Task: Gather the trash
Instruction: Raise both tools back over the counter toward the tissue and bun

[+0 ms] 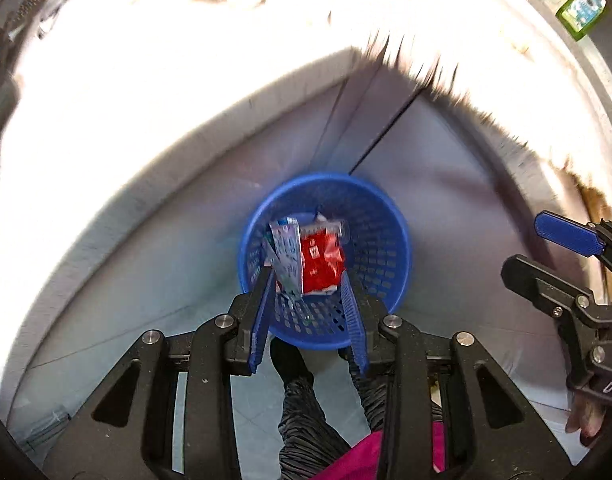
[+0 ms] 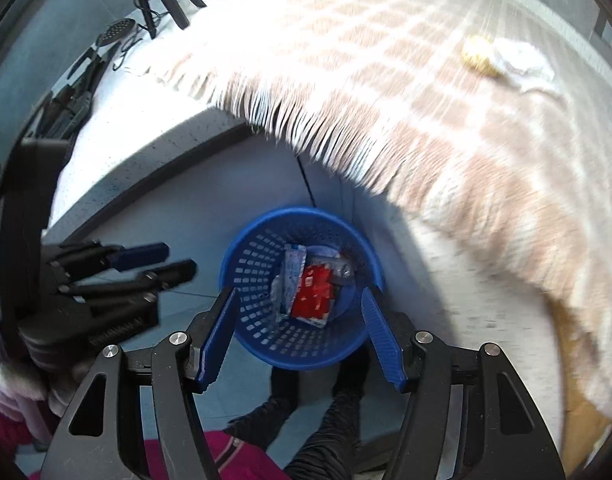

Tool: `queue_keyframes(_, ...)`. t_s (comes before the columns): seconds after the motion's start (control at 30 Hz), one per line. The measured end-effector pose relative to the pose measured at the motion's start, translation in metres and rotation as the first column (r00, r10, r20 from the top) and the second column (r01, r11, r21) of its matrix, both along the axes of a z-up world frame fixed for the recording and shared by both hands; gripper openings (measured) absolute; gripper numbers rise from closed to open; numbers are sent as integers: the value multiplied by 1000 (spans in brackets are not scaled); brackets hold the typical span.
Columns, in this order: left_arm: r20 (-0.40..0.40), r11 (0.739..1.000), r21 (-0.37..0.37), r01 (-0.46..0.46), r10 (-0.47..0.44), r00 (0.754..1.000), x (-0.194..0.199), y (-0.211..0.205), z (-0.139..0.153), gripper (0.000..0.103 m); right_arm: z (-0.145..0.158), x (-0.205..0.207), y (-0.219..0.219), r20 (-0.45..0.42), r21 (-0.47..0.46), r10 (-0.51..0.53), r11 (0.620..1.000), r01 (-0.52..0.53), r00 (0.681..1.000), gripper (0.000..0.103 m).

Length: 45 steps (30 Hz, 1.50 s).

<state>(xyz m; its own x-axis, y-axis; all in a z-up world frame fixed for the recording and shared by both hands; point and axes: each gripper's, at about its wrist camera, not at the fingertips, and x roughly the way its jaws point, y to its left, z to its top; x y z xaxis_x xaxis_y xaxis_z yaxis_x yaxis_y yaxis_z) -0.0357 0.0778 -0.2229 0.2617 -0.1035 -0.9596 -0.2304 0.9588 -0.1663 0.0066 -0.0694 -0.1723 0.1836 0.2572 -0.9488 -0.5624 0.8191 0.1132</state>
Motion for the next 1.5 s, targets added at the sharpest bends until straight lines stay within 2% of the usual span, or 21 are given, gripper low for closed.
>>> queue_keyframes(0.13, 68, 1000, 11, -25, 24, 997, -1, 2, 28, 50, 15, -1, -10, 26, 21, 13, 1000, -14, 1000, 63)
queue_keyframes(0.43, 185, 998, 51, -24, 14, 983, 15, -8, 85, 51, 54, 4, -35, 137, 9, 40, 999, -42, 990, 63)
queue_keyframes(0.6, 221, 998, 56, -19, 6, 975, 34, -19, 104, 51, 70, 21, -53, 166, -11, 40, 999, -39, 985, 63)
queue_keyframes(0.7, 237, 998, 57, -16, 2, 971, 44, -34, 102, 51, 76, 36, -63, 160, 5, 29, 1000, -30, 987, 63)
queue_keyframes(0.9, 263, 998, 57, -13, -3, 965, 64, -49, 110, 51, 88, 72, -94, 173, 95, -30, 995, 14, 985, 63)
queue_keyframes(1.07, 279, 999, 54, 4, -20, 960, 83, -66, 111, 51, 92, 100, -105, 202, 56, 1, 998, -13, 979, 63)
queue_keyframes(1.17, 285, 998, 60, 26, -43, 957, 93, -77, 111, 51, 85, 116, -107, 175, 22, 20, 999, -24, 984, 63)
queue_keyframes(1.4, 261, 997, 60, 41, -56, 964, 114, -90, 103, 51, 73, 146, -113, 139, 54, 45, 997, -53, 989, 63)
queue_keyframes(1.5, 249, 997, 65, 46, -61, 967, 121, -93, 100, 51, 65, 156, -107, 132, 23, 83, 996, -87, 988, 63)
